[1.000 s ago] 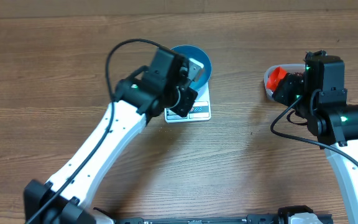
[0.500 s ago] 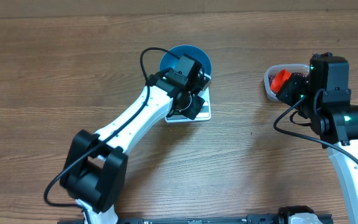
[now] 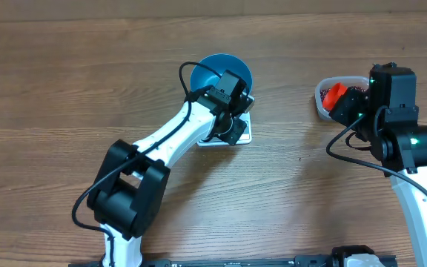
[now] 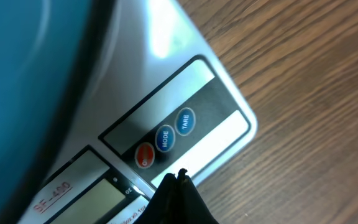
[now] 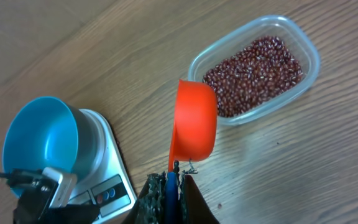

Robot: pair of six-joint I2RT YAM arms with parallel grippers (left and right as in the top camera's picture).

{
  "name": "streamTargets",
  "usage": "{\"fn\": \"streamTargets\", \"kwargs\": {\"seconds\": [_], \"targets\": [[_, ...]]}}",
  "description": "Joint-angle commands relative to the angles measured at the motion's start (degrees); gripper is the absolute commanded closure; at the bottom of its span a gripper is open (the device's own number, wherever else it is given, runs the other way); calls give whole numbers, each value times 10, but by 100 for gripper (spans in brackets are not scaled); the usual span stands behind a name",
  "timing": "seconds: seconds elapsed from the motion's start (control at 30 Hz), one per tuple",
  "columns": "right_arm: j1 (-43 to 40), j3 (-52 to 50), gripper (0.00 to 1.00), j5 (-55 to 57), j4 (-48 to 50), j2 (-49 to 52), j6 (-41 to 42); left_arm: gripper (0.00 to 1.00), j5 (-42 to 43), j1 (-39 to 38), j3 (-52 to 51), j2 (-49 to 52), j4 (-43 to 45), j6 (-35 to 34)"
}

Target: Scoop item into bowl and weigh 150g on scale

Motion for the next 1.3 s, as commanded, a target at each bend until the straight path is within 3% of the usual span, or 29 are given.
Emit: {"fn": "streamTargets", "kwargs": {"seconds": [0.0, 0.57, 1.27], "targets": [[-3, 18, 96, 6, 0, -10, 2, 96, -8, -4, 2, 10, 5, 9], [-3, 18, 96, 6, 0, -10, 2, 96, -124, -38, 2, 10, 17, -54], [-3, 18, 96, 6, -7, -10, 2, 96, -148, -37, 1, 17, 28, -70]]}}
